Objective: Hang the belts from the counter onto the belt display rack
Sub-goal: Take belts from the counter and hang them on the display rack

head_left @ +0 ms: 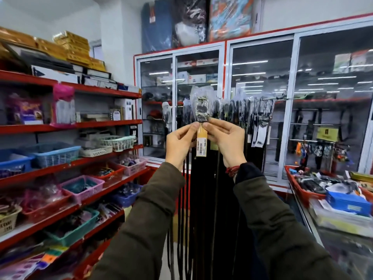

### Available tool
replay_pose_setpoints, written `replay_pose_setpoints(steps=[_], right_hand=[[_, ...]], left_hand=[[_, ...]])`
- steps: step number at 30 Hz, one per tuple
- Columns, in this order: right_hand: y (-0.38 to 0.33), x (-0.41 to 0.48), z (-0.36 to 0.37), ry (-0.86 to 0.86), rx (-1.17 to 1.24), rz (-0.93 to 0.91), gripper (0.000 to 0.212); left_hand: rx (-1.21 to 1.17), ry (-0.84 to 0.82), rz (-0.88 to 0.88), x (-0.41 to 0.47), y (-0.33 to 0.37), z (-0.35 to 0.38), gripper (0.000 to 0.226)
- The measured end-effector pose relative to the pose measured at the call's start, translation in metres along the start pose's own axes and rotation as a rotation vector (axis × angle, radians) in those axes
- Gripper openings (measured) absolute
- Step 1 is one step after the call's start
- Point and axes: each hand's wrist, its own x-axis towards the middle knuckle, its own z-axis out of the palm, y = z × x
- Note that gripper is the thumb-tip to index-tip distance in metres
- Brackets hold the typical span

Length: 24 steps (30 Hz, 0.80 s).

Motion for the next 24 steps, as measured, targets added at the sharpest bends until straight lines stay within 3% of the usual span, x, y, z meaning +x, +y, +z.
replay_pose_setpoints(steps=[10,24], right_hand=[[-0.012,0.030,0.033,0.054,-0.020,0.006,0.027],[0.006,0.037,0.022,0.113,-0.101,0.080,0.025]], left_hand=[[-0.116,0.122,-0.024,0.030,0.030,-0.004,0.027],[-0.105,0.101,-0.169,0.037,0.009,-0.001,0.027]])
